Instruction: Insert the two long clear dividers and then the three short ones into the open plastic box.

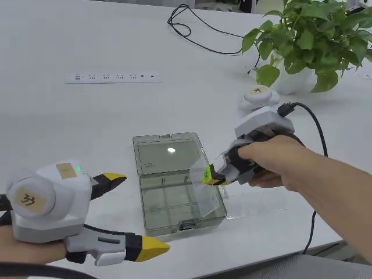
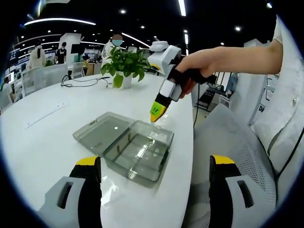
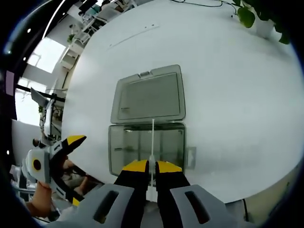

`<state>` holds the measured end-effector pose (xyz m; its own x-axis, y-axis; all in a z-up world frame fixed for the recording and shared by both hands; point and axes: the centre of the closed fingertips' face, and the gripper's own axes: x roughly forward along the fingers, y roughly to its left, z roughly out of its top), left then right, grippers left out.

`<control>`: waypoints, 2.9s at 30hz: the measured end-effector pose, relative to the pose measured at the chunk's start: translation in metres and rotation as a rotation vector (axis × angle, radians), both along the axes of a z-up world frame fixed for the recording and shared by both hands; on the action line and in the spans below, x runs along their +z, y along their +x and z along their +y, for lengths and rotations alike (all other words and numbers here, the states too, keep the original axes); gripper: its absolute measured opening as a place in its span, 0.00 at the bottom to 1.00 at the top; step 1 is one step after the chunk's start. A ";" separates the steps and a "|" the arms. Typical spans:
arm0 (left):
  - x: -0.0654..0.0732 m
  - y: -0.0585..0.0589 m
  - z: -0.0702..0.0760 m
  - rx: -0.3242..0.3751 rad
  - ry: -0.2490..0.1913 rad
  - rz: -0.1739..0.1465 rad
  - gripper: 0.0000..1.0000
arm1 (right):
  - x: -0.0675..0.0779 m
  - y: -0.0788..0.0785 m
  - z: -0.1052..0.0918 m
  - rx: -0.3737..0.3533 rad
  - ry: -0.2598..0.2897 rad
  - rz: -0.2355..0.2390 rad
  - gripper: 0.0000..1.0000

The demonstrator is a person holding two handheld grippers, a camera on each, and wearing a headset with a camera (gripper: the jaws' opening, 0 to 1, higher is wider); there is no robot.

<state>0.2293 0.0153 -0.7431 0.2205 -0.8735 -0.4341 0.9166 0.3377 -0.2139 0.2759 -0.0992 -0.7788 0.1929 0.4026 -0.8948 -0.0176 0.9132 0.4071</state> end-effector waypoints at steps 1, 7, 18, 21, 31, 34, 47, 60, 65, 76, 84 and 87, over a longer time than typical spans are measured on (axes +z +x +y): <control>0.000 0.000 0.000 0.002 -0.005 0.002 0.97 | -0.002 -0.001 0.000 0.004 -0.006 0.002 0.07; -0.001 0.000 0.000 0.002 -0.009 0.007 0.96 | -0.008 -0.003 0.002 0.002 -0.011 0.010 0.07; -0.002 0.000 -0.001 0.002 -0.016 0.016 0.96 | -0.014 -0.006 0.004 -0.001 -0.020 0.007 0.07; -0.002 -0.001 -0.003 0.000 -0.019 0.018 0.96 | -0.015 -0.006 0.004 0.000 -0.025 0.006 0.07; -0.003 -0.001 -0.004 -0.002 -0.026 0.026 0.96 | -0.019 -0.005 0.004 0.004 -0.034 0.002 0.07; -0.003 0.000 -0.004 0.002 -0.029 0.029 0.95 | -0.019 -0.005 0.003 -0.001 -0.031 0.002 0.07; -0.004 -0.001 -0.004 0.001 -0.023 0.031 0.95 | -0.018 -0.003 0.011 0.049 -0.052 -0.009 0.07; -0.005 0.000 -0.002 0.009 -0.017 0.030 0.96 | -0.031 -0.003 0.018 0.103 -0.051 -0.024 0.09; -0.006 0.000 -0.002 0.008 -0.012 0.028 0.98 | -0.036 -0.003 0.018 0.111 -0.047 -0.029 0.10; -0.009 0.002 -0.001 0.005 0.004 0.019 1.00 | -0.043 -0.004 0.018 0.116 -0.031 -0.045 0.10; -0.008 0.001 -0.001 0.011 0.010 0.012 1.00 | -0.044 -0.006 0.019 0.123 -0.018 -0.059 0.10; -0.007 0.001 -0.001 0.014 0.007 0.012 1.00 | -0.044 -0.006 0.019 0.131 -0.013 -0.066 0.11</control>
<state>0.2299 0.0142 -0.7500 0.2268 -0.8674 -0.4430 0.9093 0.3515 -0.2228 0.2698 -0.0801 -0.8226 0.1982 0.4169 -0.8871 -0.1639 0.9064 0.3894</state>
